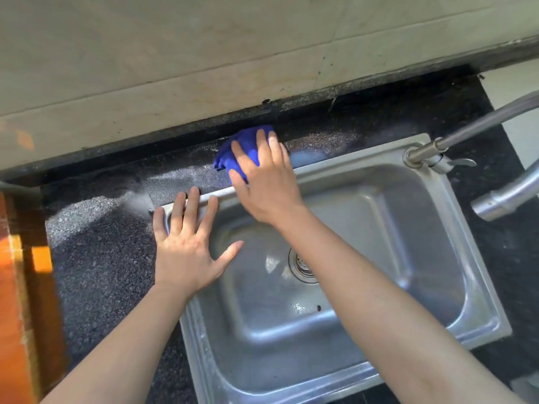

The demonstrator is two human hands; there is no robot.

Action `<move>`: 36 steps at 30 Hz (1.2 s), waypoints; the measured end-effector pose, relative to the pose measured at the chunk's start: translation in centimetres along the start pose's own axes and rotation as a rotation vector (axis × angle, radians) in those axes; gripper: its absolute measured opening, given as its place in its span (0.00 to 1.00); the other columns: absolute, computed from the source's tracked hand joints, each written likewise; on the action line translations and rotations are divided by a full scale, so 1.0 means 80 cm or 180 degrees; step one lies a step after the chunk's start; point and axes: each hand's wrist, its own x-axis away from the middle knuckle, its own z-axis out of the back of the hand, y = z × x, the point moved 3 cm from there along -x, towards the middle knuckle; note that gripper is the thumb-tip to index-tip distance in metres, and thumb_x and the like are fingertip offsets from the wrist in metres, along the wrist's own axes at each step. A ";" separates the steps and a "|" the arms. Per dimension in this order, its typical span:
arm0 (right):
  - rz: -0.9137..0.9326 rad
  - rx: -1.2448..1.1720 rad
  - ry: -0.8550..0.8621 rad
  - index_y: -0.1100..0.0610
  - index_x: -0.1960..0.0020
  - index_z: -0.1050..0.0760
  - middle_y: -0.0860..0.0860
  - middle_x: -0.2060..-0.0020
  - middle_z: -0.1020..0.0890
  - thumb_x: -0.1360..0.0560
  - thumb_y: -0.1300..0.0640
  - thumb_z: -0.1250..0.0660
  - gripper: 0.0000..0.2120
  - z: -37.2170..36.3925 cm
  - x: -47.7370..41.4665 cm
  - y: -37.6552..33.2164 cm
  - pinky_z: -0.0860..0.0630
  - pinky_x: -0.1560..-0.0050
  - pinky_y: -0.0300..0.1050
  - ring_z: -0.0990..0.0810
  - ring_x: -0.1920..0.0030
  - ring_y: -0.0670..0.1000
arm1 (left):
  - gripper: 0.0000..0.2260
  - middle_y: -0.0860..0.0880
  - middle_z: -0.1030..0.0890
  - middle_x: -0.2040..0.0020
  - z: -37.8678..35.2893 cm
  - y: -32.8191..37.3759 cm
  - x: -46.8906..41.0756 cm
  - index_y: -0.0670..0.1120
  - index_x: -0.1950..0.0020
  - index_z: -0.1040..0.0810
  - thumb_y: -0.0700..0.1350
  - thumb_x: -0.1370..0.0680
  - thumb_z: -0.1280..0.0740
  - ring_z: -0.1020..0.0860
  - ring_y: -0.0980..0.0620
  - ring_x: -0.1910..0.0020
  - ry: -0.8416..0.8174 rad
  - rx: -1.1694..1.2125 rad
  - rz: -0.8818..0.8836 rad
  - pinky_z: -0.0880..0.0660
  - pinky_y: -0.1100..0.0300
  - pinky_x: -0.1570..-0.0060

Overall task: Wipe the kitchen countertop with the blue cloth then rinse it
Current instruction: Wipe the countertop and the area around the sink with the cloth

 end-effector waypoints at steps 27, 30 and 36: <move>0.0232 0.0304 -0.0401 0.47 0.20 0.42 0.62 0.21 0.43 0.18 0.39 0.49 0.28 -0.028 -0.010 -0.131 0.49 0.23 0.61 0.45 0.21 0.64 | 0.36 0.44 0.55 0.18 0.007 -0.154 0.147 0.51 0.19 0.44 0.69 0.22 0.53 0.57 0.46 0.19 -0.0521 0.0380 0.1087 0.55 0.33 0.26; -0.0503 0.0382 0.0091 0.52 0.21 0.39 0.66 0.24 0.38 0.20 0.39 0.55 0.32 -0.006 -0.003 -0.017 0.40 0.26 0.62 0.40 0.24 0.67 | 0.37 0.43 0.52 0.18 0.002 -0.148 0.148 0.50 0.19 0.44 0.70 0.22 0.54 0.55 0.46 0.19 -0.0440 0.0382 0.1066 0.53 0.35 0.25; -0.1797 0.0146 0.0173 0.52 0.20 0.41 0.64 0.22 0.44 0.17 0.44 0.47 0.27 0.013 -0.016 0.046 0.46 0.24 0.61 0.48 0.22 0.66 | 0.37 0.43 0.51 0.18 0.001 -0.150 0.147 0.51 0.19 0.44 0.70 0.22 0.55 0.55 0.45 0.19 -0.0376 0.0379 0.1057 0.53 0.36 0.25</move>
